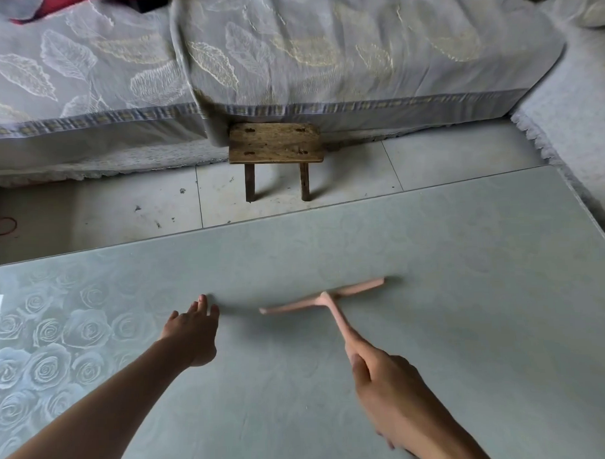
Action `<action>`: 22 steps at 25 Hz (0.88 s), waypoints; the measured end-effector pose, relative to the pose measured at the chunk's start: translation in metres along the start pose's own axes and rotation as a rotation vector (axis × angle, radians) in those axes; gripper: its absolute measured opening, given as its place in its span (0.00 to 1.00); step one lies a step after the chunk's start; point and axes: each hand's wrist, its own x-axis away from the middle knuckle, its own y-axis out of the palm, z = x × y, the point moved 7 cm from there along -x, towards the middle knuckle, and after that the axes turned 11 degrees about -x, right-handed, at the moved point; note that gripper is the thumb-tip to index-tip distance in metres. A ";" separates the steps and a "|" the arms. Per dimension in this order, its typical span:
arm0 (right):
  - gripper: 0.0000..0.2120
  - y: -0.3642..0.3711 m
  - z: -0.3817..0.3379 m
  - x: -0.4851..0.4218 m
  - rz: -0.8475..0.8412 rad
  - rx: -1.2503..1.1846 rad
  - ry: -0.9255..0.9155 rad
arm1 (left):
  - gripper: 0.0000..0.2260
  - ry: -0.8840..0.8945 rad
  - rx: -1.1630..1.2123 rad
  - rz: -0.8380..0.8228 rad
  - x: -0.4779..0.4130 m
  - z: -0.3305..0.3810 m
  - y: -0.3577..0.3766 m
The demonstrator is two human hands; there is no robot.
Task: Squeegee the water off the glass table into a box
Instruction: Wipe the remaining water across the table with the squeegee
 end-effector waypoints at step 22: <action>0.25 0.008 -0.047 -0.092 0.073 -0.028 -0.121 | 0.30 -0.202 0.438 0.379 0.056 -0.014 0.074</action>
